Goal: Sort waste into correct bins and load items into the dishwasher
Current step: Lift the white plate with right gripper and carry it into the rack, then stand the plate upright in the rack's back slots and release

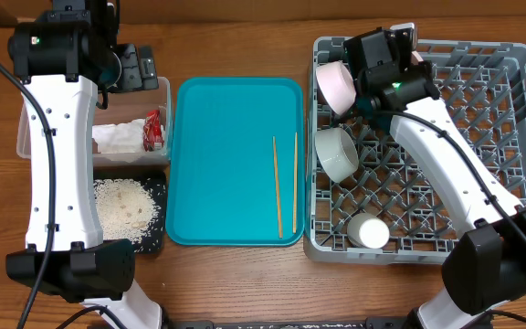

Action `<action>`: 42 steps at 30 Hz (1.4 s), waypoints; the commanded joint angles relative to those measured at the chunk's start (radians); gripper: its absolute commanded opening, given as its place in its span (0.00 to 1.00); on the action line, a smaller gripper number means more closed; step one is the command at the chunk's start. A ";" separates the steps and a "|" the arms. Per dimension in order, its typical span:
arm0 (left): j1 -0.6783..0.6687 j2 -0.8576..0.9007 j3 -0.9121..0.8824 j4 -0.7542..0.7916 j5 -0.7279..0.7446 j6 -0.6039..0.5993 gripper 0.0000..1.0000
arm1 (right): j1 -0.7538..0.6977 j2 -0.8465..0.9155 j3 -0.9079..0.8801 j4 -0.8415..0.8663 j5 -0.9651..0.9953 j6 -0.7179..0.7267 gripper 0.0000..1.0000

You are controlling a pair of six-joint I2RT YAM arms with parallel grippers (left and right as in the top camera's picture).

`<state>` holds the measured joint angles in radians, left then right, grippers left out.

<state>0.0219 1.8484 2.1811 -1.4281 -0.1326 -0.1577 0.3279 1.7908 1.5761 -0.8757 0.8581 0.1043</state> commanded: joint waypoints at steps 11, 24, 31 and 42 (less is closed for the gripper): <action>0.006 0.010 -0.003 0.000 -0.012 -0.006 1.00 | -0.045 -0.070 0.030 -0.082 -0.108 0.079 0.16; 0.006 0.010 -0.003 0.000 -0.012 -0.006 1.00 | -0.113 -0.160 0.047 -0.066 -0.114 0.082 0.04; 0.006 0.010 -0.003 0.000 -0.012 -0.006 1.00 | -0.108 -0.138 0.047 -0.093 -0.085 0.122 0.04; 0.006 0.010 -0.003 0.000 -0.012 -0.006 1.00 | -0.092 -0.045 0.047 -0.083 -0.024 0.136 0.04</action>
<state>0.0219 1.8484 2.1811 -1.4281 -0.1326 -0.1577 0.2207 1.7107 1.5925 -0.9665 0.7948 0.2203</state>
